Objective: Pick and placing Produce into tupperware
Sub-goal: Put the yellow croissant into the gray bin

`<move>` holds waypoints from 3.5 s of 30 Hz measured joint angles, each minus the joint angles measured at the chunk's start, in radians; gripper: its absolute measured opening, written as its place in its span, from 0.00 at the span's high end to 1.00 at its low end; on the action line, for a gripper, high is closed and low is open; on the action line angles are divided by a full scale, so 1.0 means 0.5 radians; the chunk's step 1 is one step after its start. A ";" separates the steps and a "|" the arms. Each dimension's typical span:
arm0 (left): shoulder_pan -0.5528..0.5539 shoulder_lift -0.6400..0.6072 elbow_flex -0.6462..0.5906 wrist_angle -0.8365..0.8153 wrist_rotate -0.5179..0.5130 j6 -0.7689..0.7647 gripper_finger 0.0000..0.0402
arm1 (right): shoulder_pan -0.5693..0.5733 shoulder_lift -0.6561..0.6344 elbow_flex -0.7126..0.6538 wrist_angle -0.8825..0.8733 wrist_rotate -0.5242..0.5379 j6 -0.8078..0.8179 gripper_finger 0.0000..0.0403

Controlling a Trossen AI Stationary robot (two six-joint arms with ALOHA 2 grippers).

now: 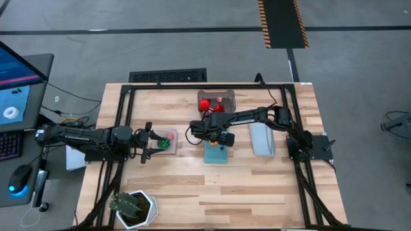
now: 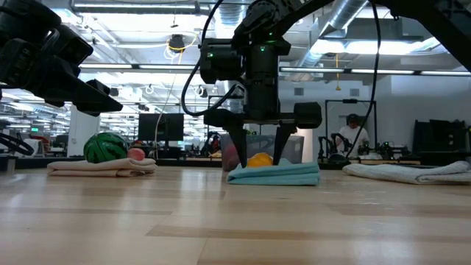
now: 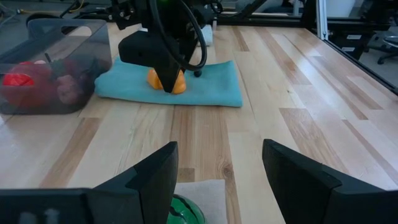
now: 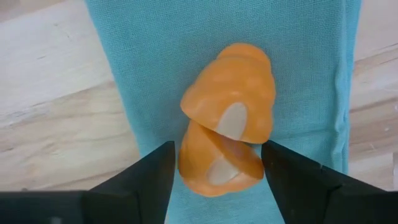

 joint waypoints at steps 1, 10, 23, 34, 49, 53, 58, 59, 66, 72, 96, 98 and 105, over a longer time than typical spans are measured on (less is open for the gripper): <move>-0.001 0.000 0.000 0.000 0.000 0.000 0.44 | 0.000 0.000 0.000 0.000 0.001 -0.001 0.36; 0.000 0.000 0.000 0.000 0.000 0.000 0.44 | 0.000 -0.001 0.000 0.011 0.005 -0.002 0.52; -0.001 0.000 0.000 0.000 0.000 0.000 0.44 | 0.021 -0.001 0.000 0.046 -0.001 -0.049 0.65; 0.000 0.000 0.000 0.000 0.000 0.000 0.44 | 0.028 -0.001 0.000 0.045 0.000 -0.155 0.32; -0.001 0.000 0.000 0.000 0.000 0.000 0.44 | -0.083 -0.001 0.000 0.069 0.065 -0.199 0.10; -0.001 0.000 0.000 0.001 0.000 0.000 0.44 | -0.063 -0.001 0.000 0.065 0.058 -0.195 0.11; -0.001 0.000 0.000 0.000 0.000 0.000 0.44 | -0.060 -0.002 -0.001 0.058 0.021 -0.159 0.15; 0.000 0.000 0.000 0.000 0.000 0.000 0.44 | -0.061 -0.002 -0.001 0.058 0.021 -0.157 0.17; -0.001 0.000 0.000 0.001 0.000 0.000 0.44 | -0.065 -0.002 -0.001 0.069 0.008 -0.169 0.27; 0.000 0.000 0.000 0.000 0.000 0.000 0.44 | -0.062 -0.002 -0.001 0.066 0.007 -0.161 0.32; 0.000 0.000 0.000 0.001 0.000 0.000 0.44 | -0.062 -0.002 0.030 0.006 0.005 -0.173 0.43; 0.000 0.000 0.000 0.000 0.000 0.000 0.44 | -0.062 -0.002 0.078 -0.038 0.007 -0.181 0.46; -0.001 0.000 0.000 0.000 0.000 0.000 0.44 | -0.068 -0.003 0.260 -0.279 0.122 -0.208 0.46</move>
